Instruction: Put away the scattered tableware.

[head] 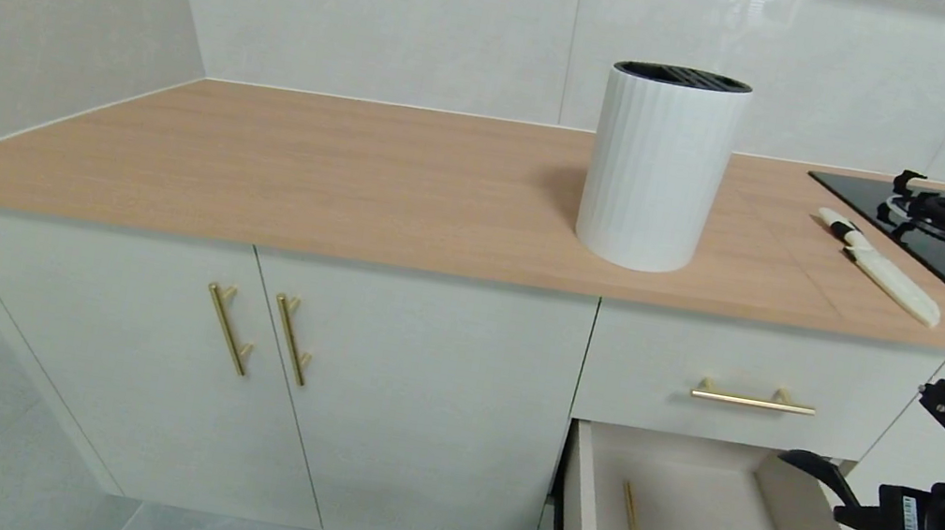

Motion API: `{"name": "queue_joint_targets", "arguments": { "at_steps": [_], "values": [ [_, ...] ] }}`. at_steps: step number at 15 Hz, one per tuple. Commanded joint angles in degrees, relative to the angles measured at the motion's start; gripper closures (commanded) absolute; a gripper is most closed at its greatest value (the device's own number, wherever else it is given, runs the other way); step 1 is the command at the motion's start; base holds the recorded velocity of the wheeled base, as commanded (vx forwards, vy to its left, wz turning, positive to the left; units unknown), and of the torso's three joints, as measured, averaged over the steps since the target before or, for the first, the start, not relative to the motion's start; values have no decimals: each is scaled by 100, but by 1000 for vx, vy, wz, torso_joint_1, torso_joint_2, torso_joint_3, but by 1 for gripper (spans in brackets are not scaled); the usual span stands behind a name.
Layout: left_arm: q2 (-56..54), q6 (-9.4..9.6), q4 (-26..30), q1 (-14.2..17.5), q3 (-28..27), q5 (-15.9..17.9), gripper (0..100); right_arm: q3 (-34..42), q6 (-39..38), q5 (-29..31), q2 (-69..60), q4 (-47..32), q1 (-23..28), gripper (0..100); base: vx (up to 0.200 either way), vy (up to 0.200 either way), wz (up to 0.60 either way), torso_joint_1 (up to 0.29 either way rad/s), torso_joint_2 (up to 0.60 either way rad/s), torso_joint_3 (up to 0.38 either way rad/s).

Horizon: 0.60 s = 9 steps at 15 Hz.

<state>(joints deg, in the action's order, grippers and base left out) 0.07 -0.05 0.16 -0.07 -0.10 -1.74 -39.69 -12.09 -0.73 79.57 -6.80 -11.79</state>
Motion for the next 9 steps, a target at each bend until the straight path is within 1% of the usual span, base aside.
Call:
{"name": "queue_joint_targets", "arguments": {
  "at_steps": [1,5,7,9],
  "values": [
    [1,-4,2,-1,1,-1,0,32,-4,3,331,-5,-78,100,0,0,0,-163,471,300],
    [1,-4,2,-1,1,-1,0,23,-12,20,876,12,-69,100,0,0,0,-144,459,312],
    [1,-4,2,-1,1,-1,0,14,-12,20,955,21,-60,100,0,0,0,-117,454,329],
    [1,-4,2,-1,1,-1,0,32,-21,20,990,206,-34,100,0,0,0,-81,410,310]
  ]
}}
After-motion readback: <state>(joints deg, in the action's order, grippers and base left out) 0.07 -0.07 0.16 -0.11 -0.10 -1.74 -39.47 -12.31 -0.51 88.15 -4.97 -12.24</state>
